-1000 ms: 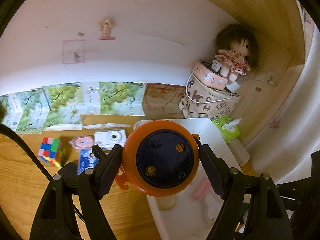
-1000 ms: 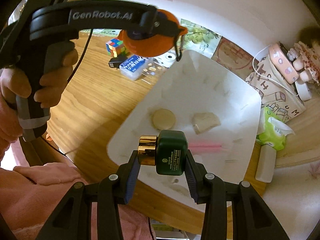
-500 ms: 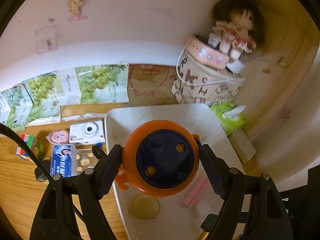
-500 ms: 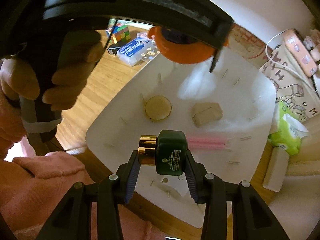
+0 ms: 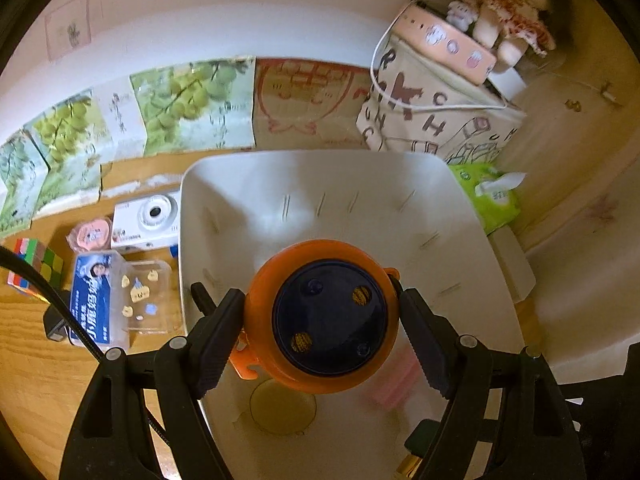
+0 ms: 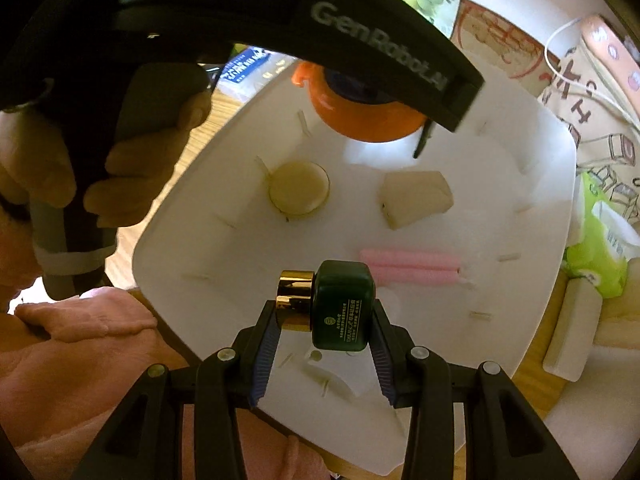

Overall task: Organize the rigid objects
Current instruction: 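Open the left tool to drop the reel while the right tool drops the jar, then withdraw both open tools from the bin toward the desk objects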

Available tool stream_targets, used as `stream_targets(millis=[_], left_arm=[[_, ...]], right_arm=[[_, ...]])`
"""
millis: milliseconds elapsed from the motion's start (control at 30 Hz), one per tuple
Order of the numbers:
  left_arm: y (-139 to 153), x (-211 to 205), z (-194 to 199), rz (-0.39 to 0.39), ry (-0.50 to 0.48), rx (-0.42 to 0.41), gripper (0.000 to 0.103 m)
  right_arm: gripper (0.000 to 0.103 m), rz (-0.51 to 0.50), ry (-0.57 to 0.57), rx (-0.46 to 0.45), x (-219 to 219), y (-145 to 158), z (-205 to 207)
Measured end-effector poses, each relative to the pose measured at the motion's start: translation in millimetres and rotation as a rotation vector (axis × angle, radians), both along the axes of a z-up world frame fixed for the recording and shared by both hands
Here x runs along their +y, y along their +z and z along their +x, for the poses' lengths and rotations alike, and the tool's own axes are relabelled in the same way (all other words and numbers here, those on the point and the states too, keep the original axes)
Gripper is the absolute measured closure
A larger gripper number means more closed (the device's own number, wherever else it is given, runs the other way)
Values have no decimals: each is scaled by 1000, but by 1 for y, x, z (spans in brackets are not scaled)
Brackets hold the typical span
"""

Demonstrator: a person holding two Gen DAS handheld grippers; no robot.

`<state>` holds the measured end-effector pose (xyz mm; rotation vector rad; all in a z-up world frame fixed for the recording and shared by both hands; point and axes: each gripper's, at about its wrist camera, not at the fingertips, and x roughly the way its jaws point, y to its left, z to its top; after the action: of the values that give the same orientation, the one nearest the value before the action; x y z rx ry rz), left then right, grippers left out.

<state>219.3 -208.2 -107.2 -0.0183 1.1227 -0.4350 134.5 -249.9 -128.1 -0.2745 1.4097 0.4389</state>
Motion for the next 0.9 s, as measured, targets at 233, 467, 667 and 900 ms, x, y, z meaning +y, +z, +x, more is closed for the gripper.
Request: stream_targets(millis=[233,467,667,900], left_arm=[[-2,5,-1,-28,14,5,21],[31,10,-6,-28,-7,-119,16],[52,27,-18,-40,0,-194,16],[68,56,-30,-43,17,-259,16]], right_arm=[[58,10,-25,7,1,-5,2],[40,2,-77,-32,0,4,-3],[34,2,-112,-82,4,16,-15],[30,-13,-187,-133,10,20,-15]])
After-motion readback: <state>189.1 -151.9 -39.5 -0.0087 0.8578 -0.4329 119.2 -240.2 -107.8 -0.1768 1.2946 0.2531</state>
